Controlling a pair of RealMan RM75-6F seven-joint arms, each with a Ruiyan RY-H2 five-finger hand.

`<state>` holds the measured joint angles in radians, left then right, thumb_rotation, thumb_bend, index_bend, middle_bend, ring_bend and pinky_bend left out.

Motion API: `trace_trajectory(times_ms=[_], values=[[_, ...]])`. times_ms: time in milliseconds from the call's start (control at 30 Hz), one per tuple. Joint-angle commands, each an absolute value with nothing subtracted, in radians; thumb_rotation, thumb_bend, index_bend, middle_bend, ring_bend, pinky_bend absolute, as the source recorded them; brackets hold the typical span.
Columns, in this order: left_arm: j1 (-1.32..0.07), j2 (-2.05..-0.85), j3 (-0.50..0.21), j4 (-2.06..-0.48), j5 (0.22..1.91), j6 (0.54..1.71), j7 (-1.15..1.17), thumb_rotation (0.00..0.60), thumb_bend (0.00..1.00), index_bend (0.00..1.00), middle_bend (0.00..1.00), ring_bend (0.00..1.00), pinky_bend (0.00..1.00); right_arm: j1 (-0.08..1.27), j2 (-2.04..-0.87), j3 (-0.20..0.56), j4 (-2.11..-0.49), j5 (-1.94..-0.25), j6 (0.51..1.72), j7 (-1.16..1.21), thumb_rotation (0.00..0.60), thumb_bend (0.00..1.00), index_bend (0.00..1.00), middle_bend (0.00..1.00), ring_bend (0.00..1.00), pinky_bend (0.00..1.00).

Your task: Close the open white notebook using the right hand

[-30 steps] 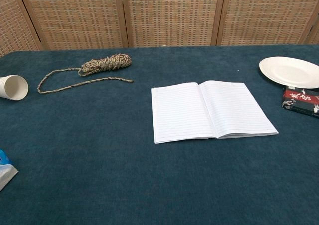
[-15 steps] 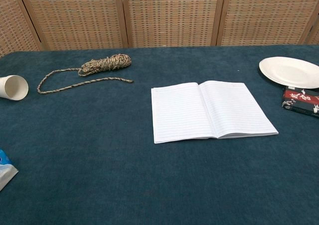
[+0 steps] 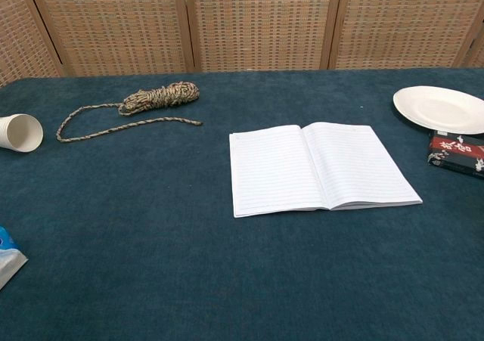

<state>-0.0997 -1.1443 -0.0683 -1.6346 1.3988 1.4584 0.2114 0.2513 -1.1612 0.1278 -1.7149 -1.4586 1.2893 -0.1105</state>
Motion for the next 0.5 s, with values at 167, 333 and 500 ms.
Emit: trace_trajectory(times_ms=[167,333,500], values=[[-0.101,-1.144,-0.066,-1.633,1.403,1.456,0.204,0.600,0.13,0.00,0.00,0.00,0.00,0.342,-1.262,0.175,-1.826,-1.371,1.218,-0.267,0.600,0.15,0.00,0.00,0.00,0.00],[-0.104,-1.146,-0.067,-1.626,1.392,1.443,0.195,0.600,0.13,0.00,0.00,0.00,0.00,0.389,-1.339,0.203,-1.866,-1.308,1.208,-0.371,0.600,0.15,0.00,0.00,0.00,0.00],[-0.110,-1.151,-0.067,-1.614,1.379,1.425,0.189,0.600,0.13,0.00,0.00,0.00,0.00,0.419,-1.399,0.214,-1.897,-1.239,1.211,-0.464,0.600,0.15,0.00,0.00,0.00,0.00]])
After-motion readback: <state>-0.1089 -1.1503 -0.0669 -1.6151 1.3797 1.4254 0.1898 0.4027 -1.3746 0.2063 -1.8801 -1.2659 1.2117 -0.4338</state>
